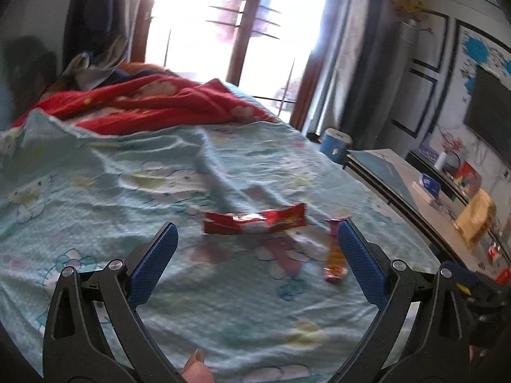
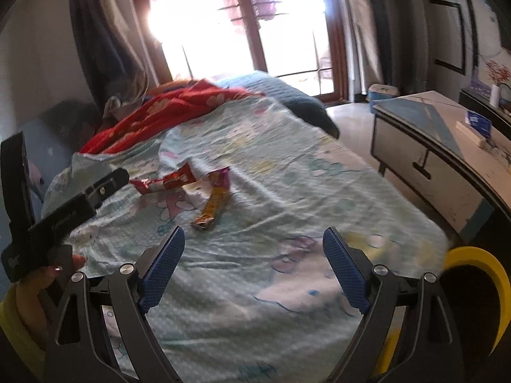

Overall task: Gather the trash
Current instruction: 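Move both open tools back over the remaining wrappers on the bed, then grasp the red wrapper with the left tool while the right tool grasps the pink-yellow snack stick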

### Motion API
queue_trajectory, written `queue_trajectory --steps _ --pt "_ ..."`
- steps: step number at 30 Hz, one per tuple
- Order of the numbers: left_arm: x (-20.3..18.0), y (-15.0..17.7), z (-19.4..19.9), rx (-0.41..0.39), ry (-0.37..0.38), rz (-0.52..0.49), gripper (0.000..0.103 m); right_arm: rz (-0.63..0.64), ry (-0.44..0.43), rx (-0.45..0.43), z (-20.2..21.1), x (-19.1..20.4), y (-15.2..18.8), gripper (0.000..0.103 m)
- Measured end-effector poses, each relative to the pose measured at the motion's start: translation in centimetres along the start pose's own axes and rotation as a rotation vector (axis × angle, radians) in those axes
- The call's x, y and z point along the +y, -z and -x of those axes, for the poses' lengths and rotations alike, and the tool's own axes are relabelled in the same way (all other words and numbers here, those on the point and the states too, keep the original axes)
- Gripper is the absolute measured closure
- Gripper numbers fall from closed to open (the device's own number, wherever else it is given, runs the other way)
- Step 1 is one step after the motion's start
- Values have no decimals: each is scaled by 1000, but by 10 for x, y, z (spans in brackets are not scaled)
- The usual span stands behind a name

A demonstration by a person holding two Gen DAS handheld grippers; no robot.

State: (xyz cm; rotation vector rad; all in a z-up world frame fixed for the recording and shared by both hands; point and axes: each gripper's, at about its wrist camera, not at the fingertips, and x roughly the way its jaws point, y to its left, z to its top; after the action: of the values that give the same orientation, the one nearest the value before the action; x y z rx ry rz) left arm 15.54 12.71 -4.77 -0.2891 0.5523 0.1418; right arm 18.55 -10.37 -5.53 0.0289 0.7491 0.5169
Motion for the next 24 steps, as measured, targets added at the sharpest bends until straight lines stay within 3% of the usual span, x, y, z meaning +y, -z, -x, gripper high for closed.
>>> queue_trajectory --steps 8,10,17,20,24 --pt "31 -2 -24 64 33 121 11 36 -46 84 -53 23 -10 46" --pt "37 -2 -30 78 51 151 19 35 -56 102 -62 26 -12 53" --pt "46 -2 -49 115 109 235 33 12 -72 147 -96 35 -18 56" --pt "51 0 -57 130 130 276 36 7 -61 167 -106 35 -16 65" --pt "54 2 -67 154 150 313 51 -30 -42 160 -106 26 -16 83"
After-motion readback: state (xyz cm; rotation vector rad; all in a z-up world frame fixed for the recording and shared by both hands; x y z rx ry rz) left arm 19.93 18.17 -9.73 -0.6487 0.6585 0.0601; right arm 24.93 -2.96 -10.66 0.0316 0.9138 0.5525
